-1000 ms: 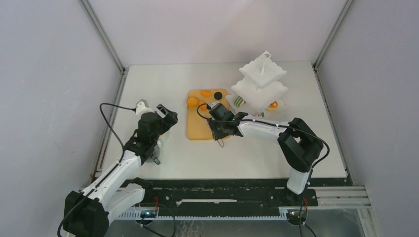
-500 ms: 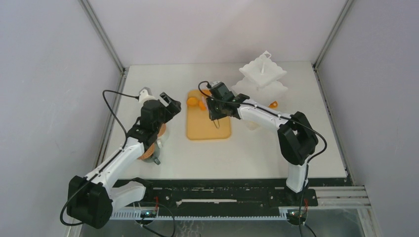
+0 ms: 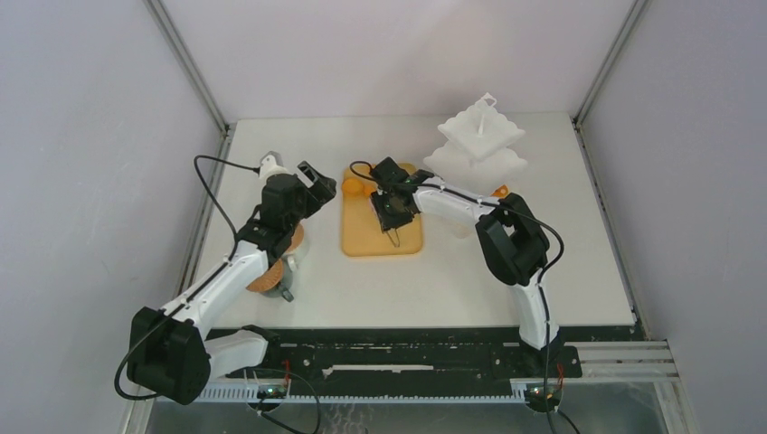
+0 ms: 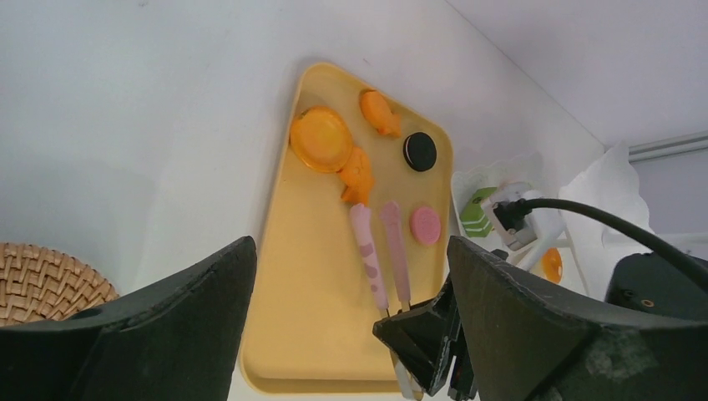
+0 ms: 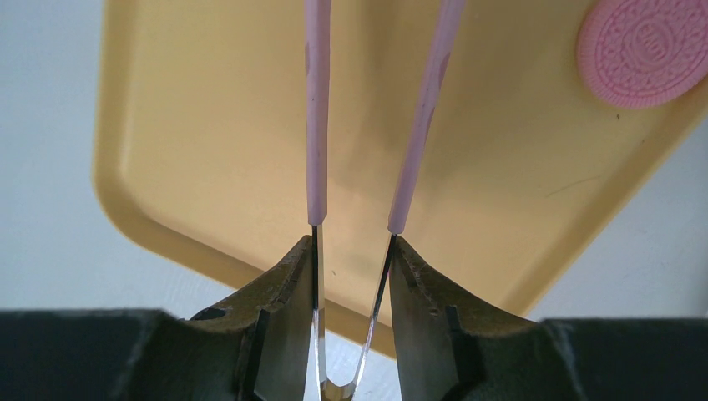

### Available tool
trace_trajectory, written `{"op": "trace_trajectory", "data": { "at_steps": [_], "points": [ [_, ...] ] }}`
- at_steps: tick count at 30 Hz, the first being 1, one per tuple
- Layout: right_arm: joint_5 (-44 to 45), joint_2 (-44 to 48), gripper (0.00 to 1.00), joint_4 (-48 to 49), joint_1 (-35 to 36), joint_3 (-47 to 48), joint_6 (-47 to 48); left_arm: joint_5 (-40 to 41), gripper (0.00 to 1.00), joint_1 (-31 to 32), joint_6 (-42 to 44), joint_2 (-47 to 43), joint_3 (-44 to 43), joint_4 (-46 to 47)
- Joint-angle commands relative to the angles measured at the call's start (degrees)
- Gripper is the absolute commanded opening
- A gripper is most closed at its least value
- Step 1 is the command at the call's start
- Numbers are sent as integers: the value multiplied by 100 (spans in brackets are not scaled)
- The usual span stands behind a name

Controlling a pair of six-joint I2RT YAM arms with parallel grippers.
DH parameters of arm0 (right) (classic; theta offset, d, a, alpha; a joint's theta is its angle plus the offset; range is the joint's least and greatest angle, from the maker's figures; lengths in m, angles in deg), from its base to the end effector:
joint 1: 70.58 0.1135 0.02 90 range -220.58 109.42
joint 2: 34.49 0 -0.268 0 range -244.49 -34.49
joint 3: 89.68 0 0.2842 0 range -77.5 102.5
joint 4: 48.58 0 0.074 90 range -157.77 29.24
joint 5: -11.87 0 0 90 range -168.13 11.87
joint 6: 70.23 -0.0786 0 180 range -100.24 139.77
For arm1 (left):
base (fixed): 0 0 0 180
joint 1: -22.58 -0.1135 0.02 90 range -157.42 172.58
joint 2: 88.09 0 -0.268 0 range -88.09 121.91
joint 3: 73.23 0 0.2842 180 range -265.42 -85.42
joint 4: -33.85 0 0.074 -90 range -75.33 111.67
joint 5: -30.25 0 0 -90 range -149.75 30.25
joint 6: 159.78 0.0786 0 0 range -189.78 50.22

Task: Serve the afternoon tea
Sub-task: Pick up the desert from the tray.

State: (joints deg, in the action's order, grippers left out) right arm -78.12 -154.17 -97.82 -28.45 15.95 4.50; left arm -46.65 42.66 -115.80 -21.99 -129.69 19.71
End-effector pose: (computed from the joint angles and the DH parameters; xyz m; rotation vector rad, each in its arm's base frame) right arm 0.3686 0.3334 0.1410 -0.6307 2.6416 0.3094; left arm 0.3155 -0.0964 0.2502 -0.5967 1.9215 -0.5205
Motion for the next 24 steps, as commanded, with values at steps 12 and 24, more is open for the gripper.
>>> {"op": "trace_trajectory", "data": {
  "at_steps": [12, 24],
  "points": [
    [-125, -553, 43, -454, 32, 999, 63, -131, 89, -31, -7, 57, -164, 394],
    [-154, -1108, 42, -860, -82, 1797, 107, -89, 89, -42, -40, 79, -114, 494]
  ]
}}
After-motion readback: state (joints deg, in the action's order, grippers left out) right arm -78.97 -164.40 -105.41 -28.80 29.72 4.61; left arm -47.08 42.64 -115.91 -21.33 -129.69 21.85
